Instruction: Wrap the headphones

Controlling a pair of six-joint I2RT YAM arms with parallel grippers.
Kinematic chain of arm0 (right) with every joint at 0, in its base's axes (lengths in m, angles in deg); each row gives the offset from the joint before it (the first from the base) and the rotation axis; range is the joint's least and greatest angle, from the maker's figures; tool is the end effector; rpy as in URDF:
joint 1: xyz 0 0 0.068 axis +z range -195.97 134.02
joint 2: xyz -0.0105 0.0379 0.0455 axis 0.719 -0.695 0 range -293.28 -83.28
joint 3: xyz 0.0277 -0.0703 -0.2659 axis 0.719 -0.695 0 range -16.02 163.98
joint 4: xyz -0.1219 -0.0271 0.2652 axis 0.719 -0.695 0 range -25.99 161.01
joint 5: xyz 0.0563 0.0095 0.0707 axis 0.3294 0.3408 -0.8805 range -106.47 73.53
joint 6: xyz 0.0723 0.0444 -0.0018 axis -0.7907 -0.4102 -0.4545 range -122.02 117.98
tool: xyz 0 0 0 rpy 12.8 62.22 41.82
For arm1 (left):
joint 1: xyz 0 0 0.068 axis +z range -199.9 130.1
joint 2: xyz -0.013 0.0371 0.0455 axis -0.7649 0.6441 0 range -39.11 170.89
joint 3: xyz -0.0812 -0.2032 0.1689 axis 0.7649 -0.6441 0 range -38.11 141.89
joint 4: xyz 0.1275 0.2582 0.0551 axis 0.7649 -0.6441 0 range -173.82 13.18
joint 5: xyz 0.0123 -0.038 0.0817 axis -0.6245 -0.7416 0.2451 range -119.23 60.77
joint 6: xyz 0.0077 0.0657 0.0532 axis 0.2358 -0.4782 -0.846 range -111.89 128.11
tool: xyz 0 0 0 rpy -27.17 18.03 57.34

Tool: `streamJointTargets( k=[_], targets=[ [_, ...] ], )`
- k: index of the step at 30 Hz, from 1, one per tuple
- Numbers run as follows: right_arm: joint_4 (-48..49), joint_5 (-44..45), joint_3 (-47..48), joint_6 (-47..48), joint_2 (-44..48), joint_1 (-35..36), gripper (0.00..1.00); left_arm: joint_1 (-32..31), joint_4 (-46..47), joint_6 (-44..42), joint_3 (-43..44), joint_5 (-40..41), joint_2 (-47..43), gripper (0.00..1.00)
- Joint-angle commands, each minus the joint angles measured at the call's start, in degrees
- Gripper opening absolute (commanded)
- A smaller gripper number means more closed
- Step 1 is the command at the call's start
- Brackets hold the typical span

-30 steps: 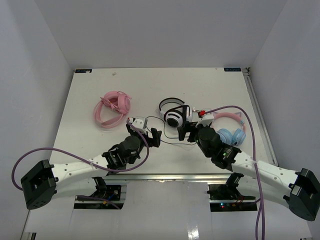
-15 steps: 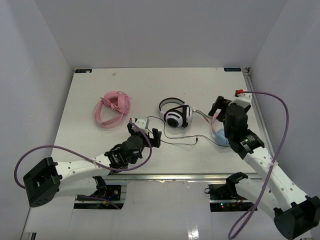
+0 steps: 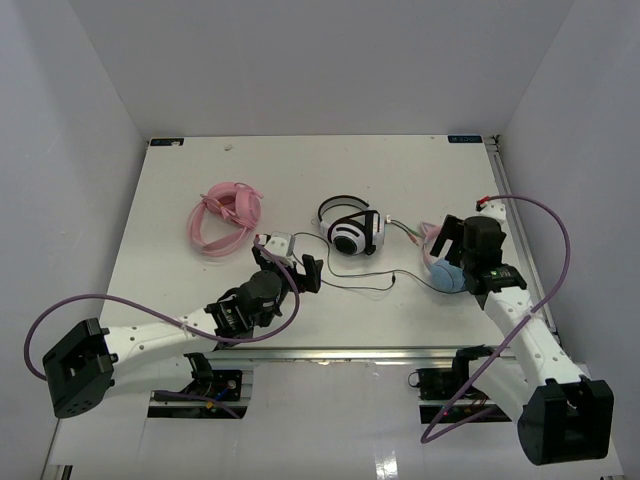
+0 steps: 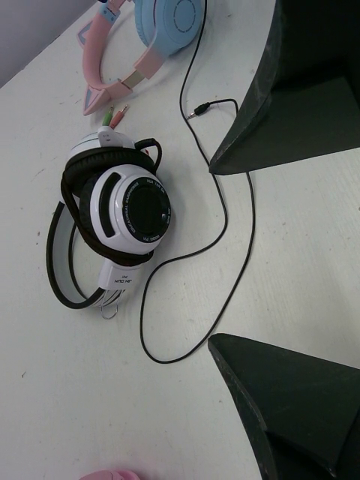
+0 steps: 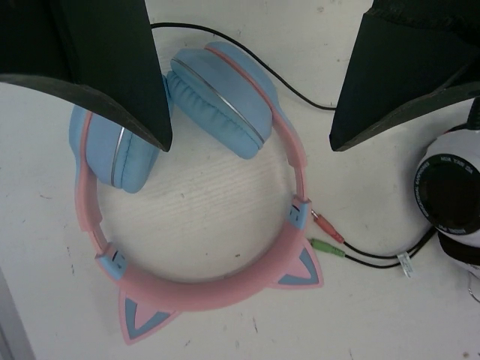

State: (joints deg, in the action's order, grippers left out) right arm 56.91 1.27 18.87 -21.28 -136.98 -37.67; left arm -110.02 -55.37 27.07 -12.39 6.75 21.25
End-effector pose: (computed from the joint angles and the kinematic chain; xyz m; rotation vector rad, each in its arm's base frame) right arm 0.2666 0.0160 0.2174 0.3793 2.0808 -0.0462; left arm 0.1784 -0.2225 0.2065 0.1902 1.7670 -0.4373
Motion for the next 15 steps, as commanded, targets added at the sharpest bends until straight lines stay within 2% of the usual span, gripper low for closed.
streamJointTargets(
  k=[1,8,15],
  targets=[
    [1.09,0.46,1.18,-0.37,-2.47,-1.85,0.92,-0.09,0.40,0.04,1.16,0.01,-0.90,0.98],
    [1.28,7.64,1.65,-2.97,-1.83,-7.30,0.92,-0.09,0.43,-0.13,1.33,0.34,-0.45,0.98],
    [1.34,-1.64,4.49,-1.05,-6.89,-14.94,0.92,-0.09,0.00,0.27,1.44,-0.21,-1.04,0.98]
  ],
)
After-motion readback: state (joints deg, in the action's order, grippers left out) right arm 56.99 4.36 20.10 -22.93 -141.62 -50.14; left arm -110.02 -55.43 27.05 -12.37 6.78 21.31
